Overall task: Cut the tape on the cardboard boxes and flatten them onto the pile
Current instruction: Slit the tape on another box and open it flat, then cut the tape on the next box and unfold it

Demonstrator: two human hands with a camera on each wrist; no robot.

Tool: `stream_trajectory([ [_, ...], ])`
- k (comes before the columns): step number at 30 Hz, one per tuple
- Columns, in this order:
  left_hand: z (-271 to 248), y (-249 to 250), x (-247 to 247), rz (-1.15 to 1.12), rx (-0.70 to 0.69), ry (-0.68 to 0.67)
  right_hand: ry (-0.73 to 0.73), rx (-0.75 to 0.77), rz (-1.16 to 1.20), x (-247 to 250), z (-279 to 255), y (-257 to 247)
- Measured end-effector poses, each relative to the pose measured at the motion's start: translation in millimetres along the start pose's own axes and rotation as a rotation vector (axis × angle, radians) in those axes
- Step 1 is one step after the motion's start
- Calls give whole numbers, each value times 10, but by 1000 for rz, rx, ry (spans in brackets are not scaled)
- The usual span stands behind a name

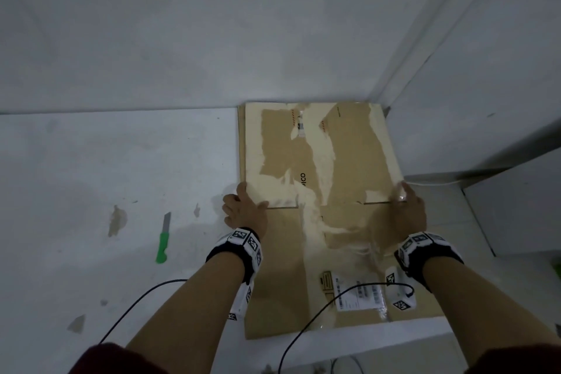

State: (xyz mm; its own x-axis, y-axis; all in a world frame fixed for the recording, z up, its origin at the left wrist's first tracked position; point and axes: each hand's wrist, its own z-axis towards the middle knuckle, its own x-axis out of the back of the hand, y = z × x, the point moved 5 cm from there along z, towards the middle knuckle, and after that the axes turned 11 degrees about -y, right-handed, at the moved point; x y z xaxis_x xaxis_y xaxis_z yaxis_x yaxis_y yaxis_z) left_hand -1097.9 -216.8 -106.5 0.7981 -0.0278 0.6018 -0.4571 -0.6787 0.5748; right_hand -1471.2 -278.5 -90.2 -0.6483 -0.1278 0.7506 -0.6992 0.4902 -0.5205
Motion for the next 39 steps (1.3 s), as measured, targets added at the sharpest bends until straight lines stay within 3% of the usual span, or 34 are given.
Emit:
stream_trajectory([
  [5, -11, -45, -4, -43, -62, -19, -257, 90, -327, -53, -20, -45],
  [7, 5, -63, 48, -75, -120, -45, -311, 67, -333, -19, -24, -76],
  [10, 44, -133, 159, -124, -194, -120, -130, -9, -364, 23, -107, -193],
  [13, 10, -331, 374, -150, -237, -126, 96, 204, -223, -192, -350, -533],
  [16, -75, -693, 711, -154, -242, -50, 35, 385, -83, -730, -687, -930],
  [20, -250, -1402, 1308, -149, -173, 24, -172, 545, 62, -1626, -1365, -1581],
  [24, -547, -2335, 2035, -179, -59, 154, -348, 796, -75, -2588, -2190, -2182],
  [29, -1050, -3534, 2942, -225, 90, 328, -548, 994, -98, -3527, -3283, -2845],
  [34, -1443, -4703, 3809, -268, 216, 446, -752, 1066, -175, -4431, -4312, -3454],
  [39, -1643, -5692, 4526, -261, 255, 455, -841, 1102, -161, -5271, -5251, -3928],
])
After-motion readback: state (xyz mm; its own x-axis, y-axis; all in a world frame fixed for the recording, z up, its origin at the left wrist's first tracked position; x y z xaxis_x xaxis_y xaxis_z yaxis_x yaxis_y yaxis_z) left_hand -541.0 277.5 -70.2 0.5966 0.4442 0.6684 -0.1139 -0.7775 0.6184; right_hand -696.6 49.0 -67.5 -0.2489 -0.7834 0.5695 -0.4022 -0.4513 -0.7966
